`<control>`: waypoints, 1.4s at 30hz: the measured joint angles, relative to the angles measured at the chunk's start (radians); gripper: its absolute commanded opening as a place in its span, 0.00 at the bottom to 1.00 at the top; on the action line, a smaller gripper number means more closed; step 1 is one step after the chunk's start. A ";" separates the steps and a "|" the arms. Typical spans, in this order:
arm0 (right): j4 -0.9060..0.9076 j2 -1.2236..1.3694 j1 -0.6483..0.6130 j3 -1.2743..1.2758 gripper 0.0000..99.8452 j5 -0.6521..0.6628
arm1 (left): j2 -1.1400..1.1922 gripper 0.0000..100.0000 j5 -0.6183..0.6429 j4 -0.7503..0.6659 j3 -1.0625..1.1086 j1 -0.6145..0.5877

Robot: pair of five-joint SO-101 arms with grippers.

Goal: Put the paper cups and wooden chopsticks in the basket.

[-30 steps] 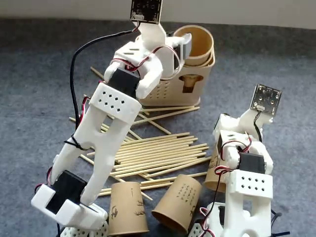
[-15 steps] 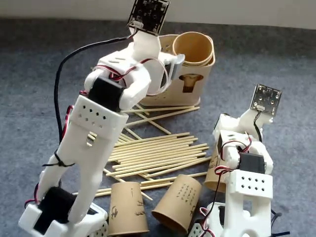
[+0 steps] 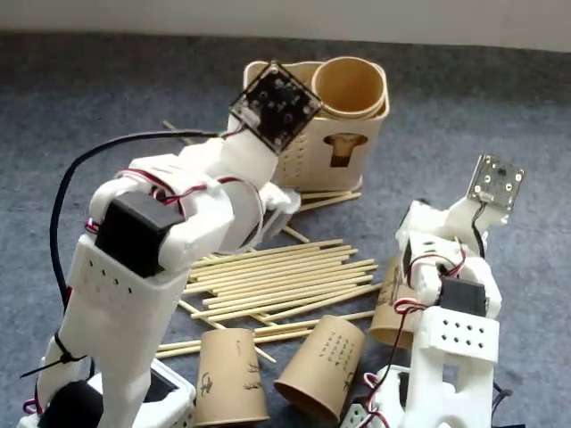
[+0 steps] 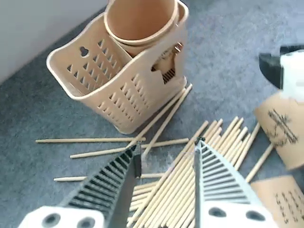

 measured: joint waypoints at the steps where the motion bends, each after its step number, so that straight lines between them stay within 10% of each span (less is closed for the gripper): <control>1: -0.014 0.000 0.002 0.017 0.16 0.000 | -0.008 0.19 -0.017 0.029 0.000 0.009; 24: -0.044 0.000 0.060 0.031 0.16 0.000 | -0.249 0.19 -0.170 0.153 0.489 0.388; 42: -0.044 0.000 0.092 0.031 0.16 0.000 | -0.370 0.19 -0.143 -0.130 0.979 0.657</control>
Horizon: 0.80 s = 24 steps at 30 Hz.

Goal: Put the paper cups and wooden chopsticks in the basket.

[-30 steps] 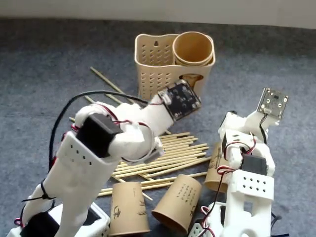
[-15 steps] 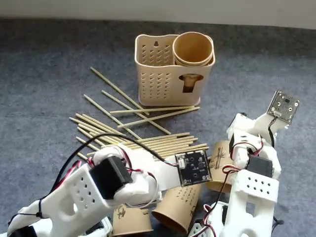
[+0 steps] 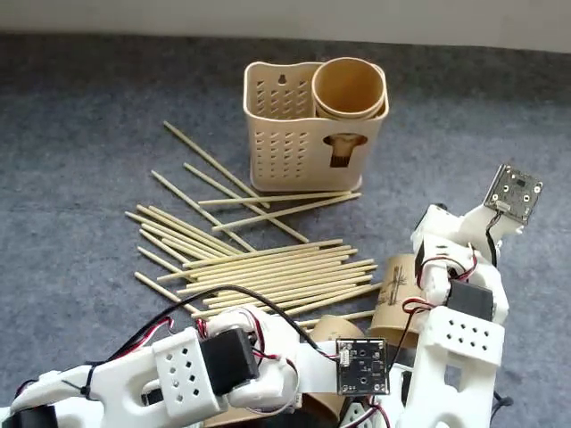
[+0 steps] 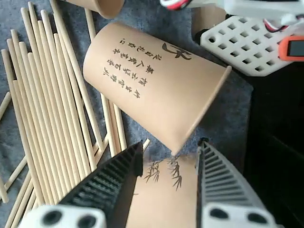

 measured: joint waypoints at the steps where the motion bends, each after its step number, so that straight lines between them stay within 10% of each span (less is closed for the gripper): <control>1: 0.000 0.000 0.000 0.000 0.16 0.000 | -0.003 0.19 0.002 -0.015 0.017 0.000; 24: 0.000 0.000 0.000 0.000 0.16 0.000 | -0.278 0.12 0.008 -0.184 0.301 0.000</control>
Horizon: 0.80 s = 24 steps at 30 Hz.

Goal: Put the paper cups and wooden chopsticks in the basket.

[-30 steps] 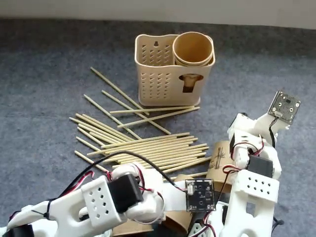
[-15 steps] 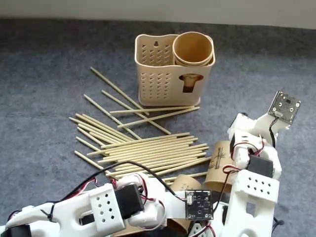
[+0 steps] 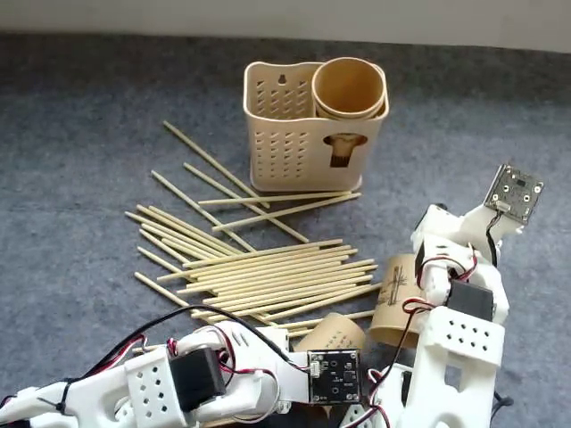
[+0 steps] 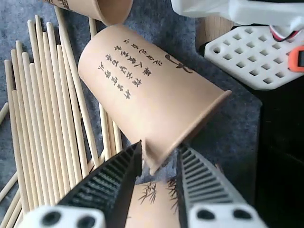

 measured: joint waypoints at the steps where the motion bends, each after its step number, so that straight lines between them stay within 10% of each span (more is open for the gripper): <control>1: 0.000 0.000 0.000 0.000 0.16 0.000 | -0.017 0.12 0.000 0.000 0.003 0.000; 24: 0.000 0.000 0.000 0.000 0.16 0.000 | -0.071 0.01 -0.002 -0.114 0.052 -0.006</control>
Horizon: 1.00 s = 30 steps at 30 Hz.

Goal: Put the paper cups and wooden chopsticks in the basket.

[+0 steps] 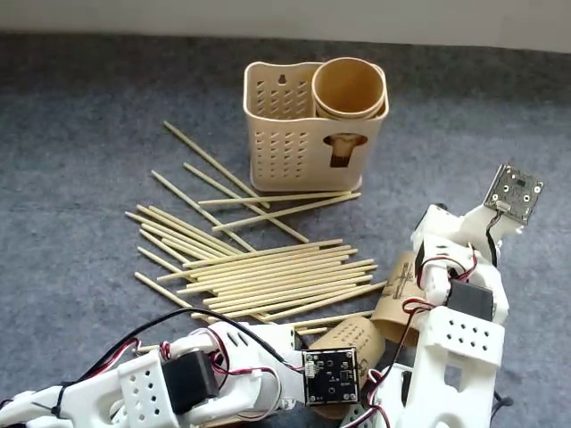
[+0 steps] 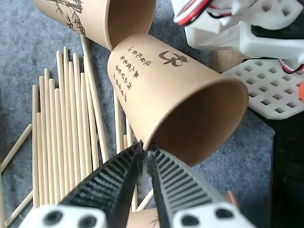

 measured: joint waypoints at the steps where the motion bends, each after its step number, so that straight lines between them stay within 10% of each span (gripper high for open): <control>1: 0.000 0.000 0.000 0.000 0.16 0.000 | 0.000 0.01 0.000 0.000 0.000 -0.002; 19: 0.000 0.000 0.000 0.000 0.16 0.000 | -0.002 0.01 0.000 0.227 -0.471 -0.459; 30: 0.000 0.000 0.000 0.000 0.16 0.000 | 0.061 0.01 0.000 0.224 -0.723 -0.476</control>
